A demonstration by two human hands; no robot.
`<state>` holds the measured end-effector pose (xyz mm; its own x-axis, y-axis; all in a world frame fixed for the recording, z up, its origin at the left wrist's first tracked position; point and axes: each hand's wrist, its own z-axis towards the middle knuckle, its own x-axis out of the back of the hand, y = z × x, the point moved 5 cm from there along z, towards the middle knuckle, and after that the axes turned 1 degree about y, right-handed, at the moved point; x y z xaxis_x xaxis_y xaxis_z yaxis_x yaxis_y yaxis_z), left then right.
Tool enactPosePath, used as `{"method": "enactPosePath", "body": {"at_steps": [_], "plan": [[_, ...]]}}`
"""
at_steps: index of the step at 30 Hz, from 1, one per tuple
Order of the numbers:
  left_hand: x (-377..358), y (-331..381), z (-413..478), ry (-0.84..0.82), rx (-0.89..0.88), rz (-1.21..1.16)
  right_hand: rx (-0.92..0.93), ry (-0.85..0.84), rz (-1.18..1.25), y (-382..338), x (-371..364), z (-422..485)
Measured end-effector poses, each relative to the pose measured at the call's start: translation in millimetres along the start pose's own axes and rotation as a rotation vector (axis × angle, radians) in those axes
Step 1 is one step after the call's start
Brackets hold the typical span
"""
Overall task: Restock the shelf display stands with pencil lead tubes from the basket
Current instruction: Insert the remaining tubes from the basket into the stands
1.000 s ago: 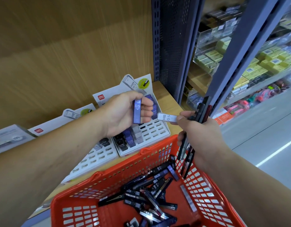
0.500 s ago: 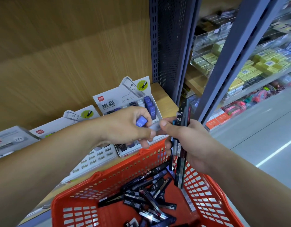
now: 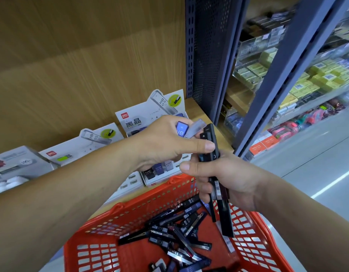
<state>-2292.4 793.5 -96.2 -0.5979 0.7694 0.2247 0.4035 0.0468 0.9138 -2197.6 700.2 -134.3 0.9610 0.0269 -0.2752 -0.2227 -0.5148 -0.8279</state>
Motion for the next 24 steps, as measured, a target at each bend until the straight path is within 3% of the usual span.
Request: {"method": "enactPosePath", "body": {"at_steps": [6,13,17,24], "plan": [[3.9,-13.4,-1.2,0.047,0.002,-0.142,0.034,-0.042,0.004,-3.0,-4.4,-2.4],[22.3,-24.9,-3.6,0.16,0.12,-0.488,0.08,-0.042,0.012,-4.4,-6.1,-2.8],[27.1,-27.3,-6.7,0.222,0.16,-0.499,0.044,-0.106,-0.005,-5.2,-11.9,-4.9],[8.7,-25.9,-14.0,0.185,0.112,-0.348,-0.04,-0.201,-0.106,-1.9,-24.9,-4.9]]}}
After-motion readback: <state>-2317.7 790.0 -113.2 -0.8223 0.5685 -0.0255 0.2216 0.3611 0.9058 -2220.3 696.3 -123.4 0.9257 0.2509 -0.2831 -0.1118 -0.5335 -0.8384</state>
